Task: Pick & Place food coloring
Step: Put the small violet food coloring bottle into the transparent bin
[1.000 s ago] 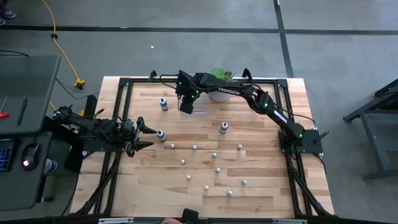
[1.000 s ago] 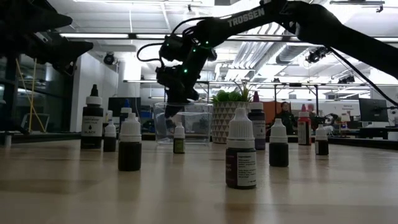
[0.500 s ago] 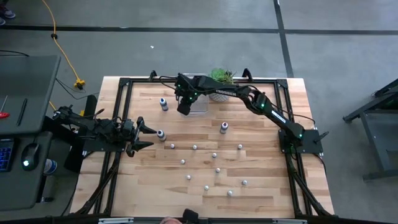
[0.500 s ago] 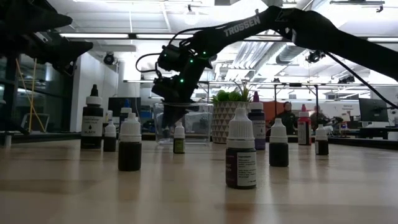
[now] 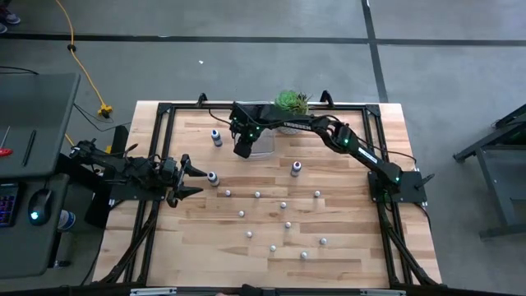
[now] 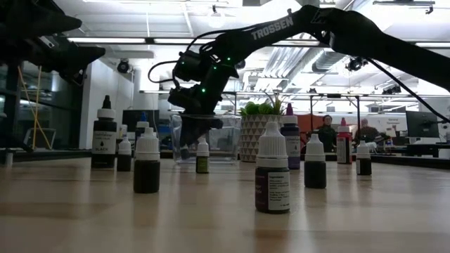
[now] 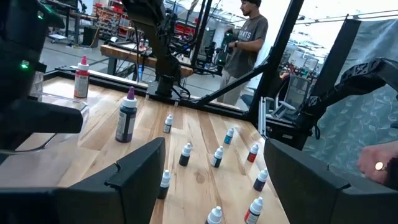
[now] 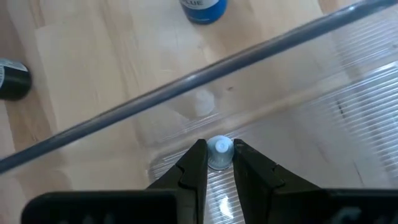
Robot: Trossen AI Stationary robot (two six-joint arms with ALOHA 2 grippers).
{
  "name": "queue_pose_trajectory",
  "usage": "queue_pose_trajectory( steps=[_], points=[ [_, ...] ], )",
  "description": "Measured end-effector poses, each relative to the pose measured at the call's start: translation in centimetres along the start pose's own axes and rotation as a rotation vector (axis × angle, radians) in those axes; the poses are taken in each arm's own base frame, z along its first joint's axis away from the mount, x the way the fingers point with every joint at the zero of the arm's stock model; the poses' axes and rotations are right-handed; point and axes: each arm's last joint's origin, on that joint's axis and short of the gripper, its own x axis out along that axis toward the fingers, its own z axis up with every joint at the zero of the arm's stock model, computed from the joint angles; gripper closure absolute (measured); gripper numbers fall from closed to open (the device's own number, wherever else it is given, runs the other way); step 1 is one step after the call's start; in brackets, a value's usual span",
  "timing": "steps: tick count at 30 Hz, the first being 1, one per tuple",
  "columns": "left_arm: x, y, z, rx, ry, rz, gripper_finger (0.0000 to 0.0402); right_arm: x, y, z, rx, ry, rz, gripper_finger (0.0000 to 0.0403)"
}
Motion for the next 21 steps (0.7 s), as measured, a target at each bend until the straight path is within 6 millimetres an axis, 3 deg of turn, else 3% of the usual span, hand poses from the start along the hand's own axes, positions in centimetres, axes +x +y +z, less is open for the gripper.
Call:
queue_pose_trajectory(
  steps=[21],
  points=[
    [0.0, 0.0, 0.0, 0.0, 0.0, 0.0, 0.013, -0.7, 1.5, 0.2, 0.023, 0.008, 0.059, 0.0342]
  ],
)
